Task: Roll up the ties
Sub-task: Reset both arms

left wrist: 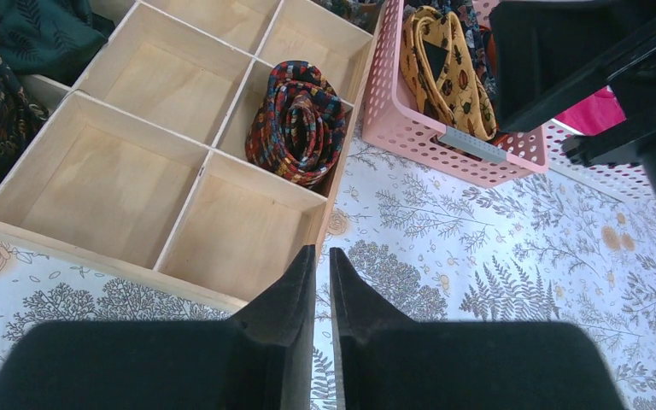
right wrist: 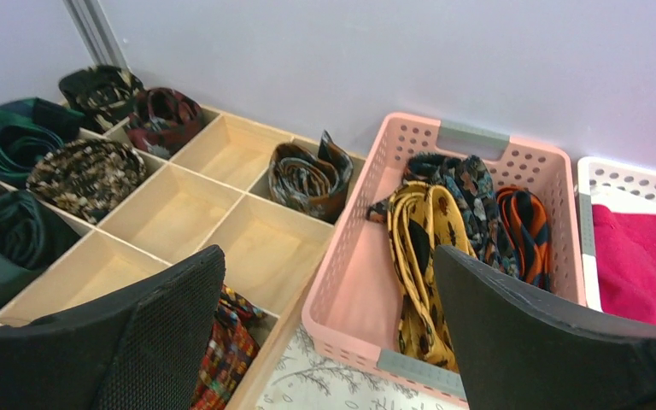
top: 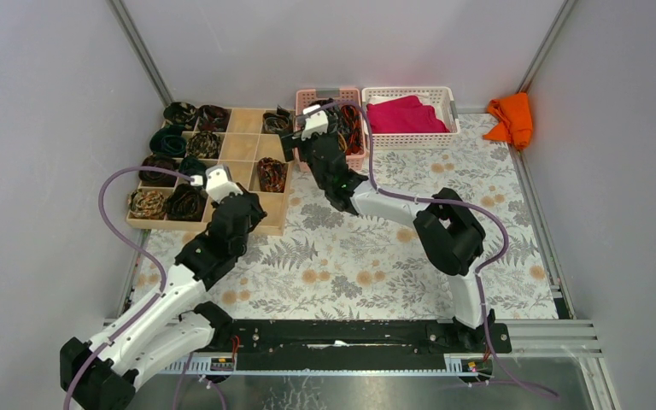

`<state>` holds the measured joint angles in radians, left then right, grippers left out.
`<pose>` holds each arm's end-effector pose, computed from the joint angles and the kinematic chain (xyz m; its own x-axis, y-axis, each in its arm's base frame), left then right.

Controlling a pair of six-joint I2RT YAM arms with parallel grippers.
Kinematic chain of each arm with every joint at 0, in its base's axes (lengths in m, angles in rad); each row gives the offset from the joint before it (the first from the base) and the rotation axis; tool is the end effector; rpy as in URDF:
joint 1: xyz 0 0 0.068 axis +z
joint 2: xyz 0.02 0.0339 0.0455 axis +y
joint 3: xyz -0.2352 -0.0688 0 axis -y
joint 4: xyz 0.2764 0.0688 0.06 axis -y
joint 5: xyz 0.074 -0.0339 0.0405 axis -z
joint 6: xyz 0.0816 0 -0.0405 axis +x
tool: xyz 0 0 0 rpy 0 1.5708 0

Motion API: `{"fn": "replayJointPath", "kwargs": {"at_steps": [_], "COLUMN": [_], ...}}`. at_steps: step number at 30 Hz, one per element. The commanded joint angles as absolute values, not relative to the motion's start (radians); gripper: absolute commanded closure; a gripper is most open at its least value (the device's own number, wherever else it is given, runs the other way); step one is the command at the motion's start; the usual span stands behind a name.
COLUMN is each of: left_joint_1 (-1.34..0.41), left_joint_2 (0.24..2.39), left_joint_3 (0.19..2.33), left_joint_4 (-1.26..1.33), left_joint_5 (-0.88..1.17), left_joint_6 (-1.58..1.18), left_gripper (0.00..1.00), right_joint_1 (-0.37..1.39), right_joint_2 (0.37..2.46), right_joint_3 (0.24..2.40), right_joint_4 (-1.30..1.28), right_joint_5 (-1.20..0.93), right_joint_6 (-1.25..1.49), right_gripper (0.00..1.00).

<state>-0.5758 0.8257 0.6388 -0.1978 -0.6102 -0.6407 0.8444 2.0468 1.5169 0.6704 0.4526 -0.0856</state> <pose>0.2551 -0.1099 0.2411 -0.2528 -0.4200 -0.8716 -0.1876 0.9051 -0.3817 0.3870 0.3819 0.2553 0.1256 0.0256 -0.9918 -0.3754 0.9266 -0.0236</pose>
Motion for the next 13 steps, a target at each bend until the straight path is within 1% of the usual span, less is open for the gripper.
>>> {"fn": "replayJointPath", "kwargs": {"at_steps": [1,8,11,13], "left_joint_1": [-0.574,-0.572,-0.573,-0.574], "left_joint_2": [0.8,0.792,0.798,0.798], "left_joint_3": [0.665,0.663,0.664,0.664], "left_joint_4": [-0.236,-0.239,-0.239,-0.238], "left_joint_5": [-0.633,-0.634,-0.633,-0.633], "left_joint_6": [-0.653,-0.655,-0.657,-0.658], "left_gripper": [0.83,0.82,0.82,0.82], "right_joint_1": [0.852,0.856,0.861,0.869], "right_joint_2": [1.995,2.009,2.045,2.043], "right_joint_3": [1.505,1.497,1.552,1.516], "right_joint_4": [0.691,0.722,0.673,0.739], "right_joint_5": [0.51,0.503,0.561,0.571], "right_joint_6": [-0.079,-0.078,-0.112,-0.154], "right_gripper": [0.0,0.0,0.0,0.0]}}
